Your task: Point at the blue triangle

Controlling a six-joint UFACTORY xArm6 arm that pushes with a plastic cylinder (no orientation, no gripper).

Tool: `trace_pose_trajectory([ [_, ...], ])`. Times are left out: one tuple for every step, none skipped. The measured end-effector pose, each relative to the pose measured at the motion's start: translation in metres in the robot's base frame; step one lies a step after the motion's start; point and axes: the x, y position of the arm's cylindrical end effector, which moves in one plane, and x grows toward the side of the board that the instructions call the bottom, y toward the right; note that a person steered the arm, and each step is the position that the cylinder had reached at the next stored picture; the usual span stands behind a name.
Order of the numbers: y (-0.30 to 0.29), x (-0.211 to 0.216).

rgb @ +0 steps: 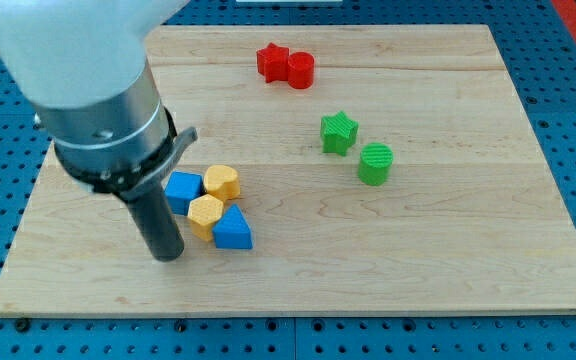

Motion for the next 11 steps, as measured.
trace_pose_trajectory([
  [0.01,-0.006],
  [0.01,-0.006],
  [0.006,-0.006],
  [-0.025,0.017],
  [-0.015,0.022],
  [0.051,0.021],
  [0.128,0.007],
  [0.146,0.014],
  [0.107,0.043],
  [0.033,0.022],
  [0.094,-0.022],
])
